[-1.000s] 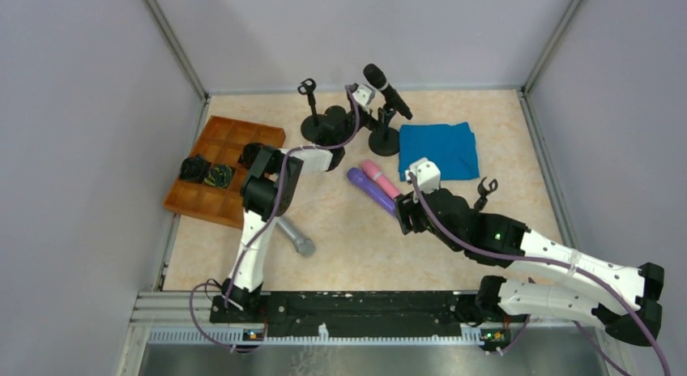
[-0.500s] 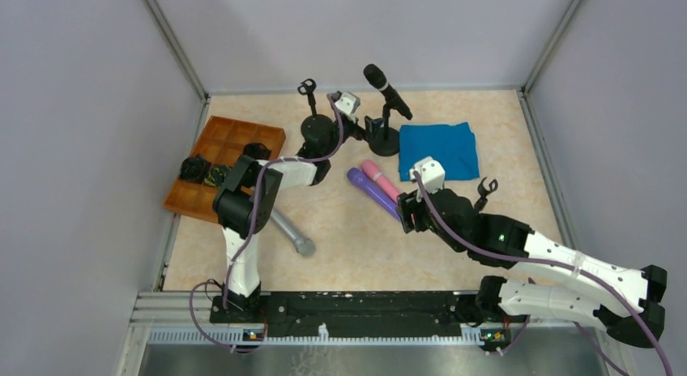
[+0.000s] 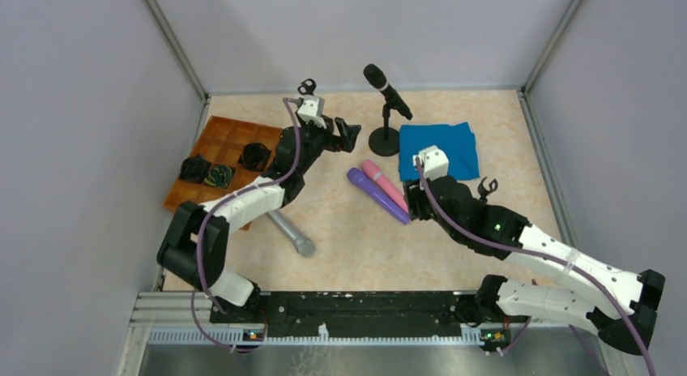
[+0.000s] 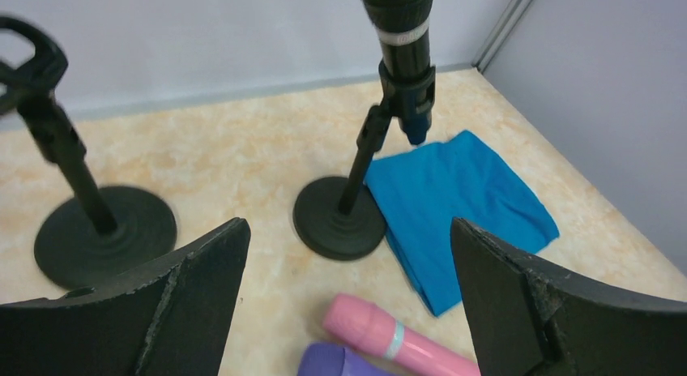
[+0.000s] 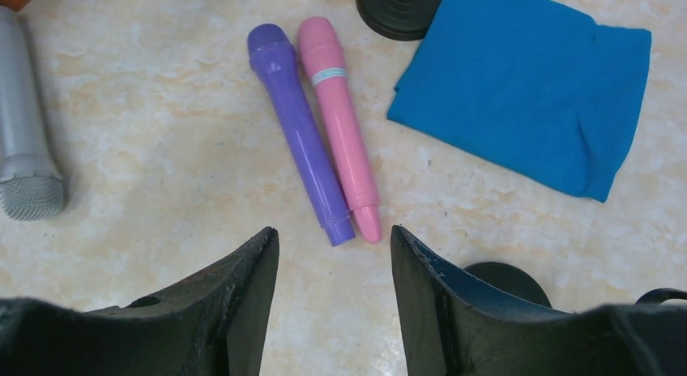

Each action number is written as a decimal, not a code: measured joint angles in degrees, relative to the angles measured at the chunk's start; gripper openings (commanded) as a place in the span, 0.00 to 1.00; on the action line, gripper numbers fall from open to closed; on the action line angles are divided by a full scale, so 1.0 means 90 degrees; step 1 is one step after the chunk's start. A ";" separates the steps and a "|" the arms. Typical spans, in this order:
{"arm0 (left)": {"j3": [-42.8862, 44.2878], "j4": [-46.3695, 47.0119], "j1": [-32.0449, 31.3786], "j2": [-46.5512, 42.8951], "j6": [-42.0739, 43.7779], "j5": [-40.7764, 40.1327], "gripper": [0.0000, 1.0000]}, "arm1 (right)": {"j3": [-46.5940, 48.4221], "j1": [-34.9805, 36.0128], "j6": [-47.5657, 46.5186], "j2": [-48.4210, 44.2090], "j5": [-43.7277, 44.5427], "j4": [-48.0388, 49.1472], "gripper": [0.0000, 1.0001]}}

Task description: Attach the microphones to the stand

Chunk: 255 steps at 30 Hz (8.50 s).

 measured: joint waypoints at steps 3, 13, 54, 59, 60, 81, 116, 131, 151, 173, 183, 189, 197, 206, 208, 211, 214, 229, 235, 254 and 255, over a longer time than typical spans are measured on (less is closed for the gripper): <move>-0.0328 -0.0593 -0.0002 -0.0544 -0.0423 -0.0092 0.99 | 0.0204 -0.0663 -0.0022 0.0369 -0.0563 -0.0119 0.54; -0.1474 -0.2314 -0.0002 -0.2067 -0.0901 -0.0041 0.99 | 0.0908 -0.2174 -0.0148 0.1506 -0.2188 -0.0731 0.57; 0.1698 0.2346 -0.4002 0.3279 0.0352 0.0202 0.97 | 0.2608 -0.2582 0.0393 -0.0328 -0.0894 -0.1715 0.59; 0.2164 0.2302 -0.4180 0.3728 0.0359 0.0202 0.98 | 0.2608 -0.2584 0.0294 -0.0425 -0.0874 -0.1795 0.59; 0.2268 0.2288 -0.4211 0.3813 0.0359 0.0199 0.98 | 0.2608 -0.2584 0.0279 -0.0447 -0.0874 -0.1809 0.59; 0.3835 0.1440 -0.4286 0.5066 0.0238 0.0029 0.60 | 0.2516 -0.2584 0.0228 -0.0665 -0.0872 -0.1950 0.59; 0.0860 0.1224 -0.4289 0.2586 0.0379 0.1564 0.00 | 0.1962 -0.2586 0.0000 -0.1251 -0.1056 -0.1054 0.59; -0.2351 0.0471 -0.4308 -0.0680 0.0369 0.0124 0.00 | 0.1387 -0.2589 0.0010 -0.1018 -0.1523 -0.0512 0.59; -0.3361 0.0474 -0.1766 -0.1877 0.1200 0.0782 0.00 | 0.0918 -0.2589 0.0015 -0.0896 -0.2025 -0.0328 0.59; -0.2936 0.1073 -0.0797 -0.0716 0.1457 0.1377 0.19 | 0.0678 -0.2591 0.0063 -0.0644 -0.2378 -0.0342 0.59; -0.2936 0.1309 -0.0738 -0.0724 0.1353 0.1273 0.77 | 0.0639 -0.2591 0.0051 -0.0590 -0.2409 -0.0330 0.59; -0.3026 0.0988 -0.0726 -0.1287 0.1219 0.1217 0.82 | 0.0634 -0.2591 0.0005 -0.0532 -0.2450 -0.0279 0.59; -0.3631 0.0364 -0.0729 -0.2463 0.1008 0.1219 0.84 | 0.0512 -0.2591 -0.0010 -0.0469 -0.2521 -0.0228 0.59; -0.4095 -0.1294 -0.0731 -0.4447 0.0114 0.1064 0.84 | 0.0381 -0.2591 -0.0056 -0.0430 -0.2540 -0.0092 0.59; -0.4102 -0.1829 -0.0733 -0.4826 -0.0204 0.0860 0.85 | 0.0347 -0.2591 -0.0056 -0.0427 -0.2543 -0.0053 0.59; -0.4095 -0.2718 -0.0736 -0.5333 -0.0806 0.0287 0.85 | 0.0308 -0.2591 -0.0056 -0.0415 -0.2543 0.0007 0.59; -0.3946 -0.3791 -0.0736 -0.5479 -0.1523 -0.0522 0.86 | 0.0291 -0.2591 -0.0056 -0.0408 -0.2545 0.0049 0.59; -0.2414 -0.7635 -0.0741 -0.3286 -0.4299 -0.3366 0.88 | 0.0180 -0.2591 -0.0056 -0.0418 -0.2552 0.0104 0.59; -0.2412 -0.7825 -0.0741 -0.2691 -0.4515 -0.3546 0.82 | 0.0141 -0.2591 -0.0056 -0.0420 -0.2543 0.0083 0.59; -0.2314 -0.7244 -0.0741 -0.1919 -0.4228 -0.3475 0.05 | 0.0138 -0.2591 -0.0063 -0.0420 -0.2487 0.0080 0.59; -0.2331 -0.7191 -0.0741 -0.1953 -0.4218 -0.3441 0.04 | 0.0138 -0.2591 -0.0066 -0.0420 -0.2487 0.0080 0.59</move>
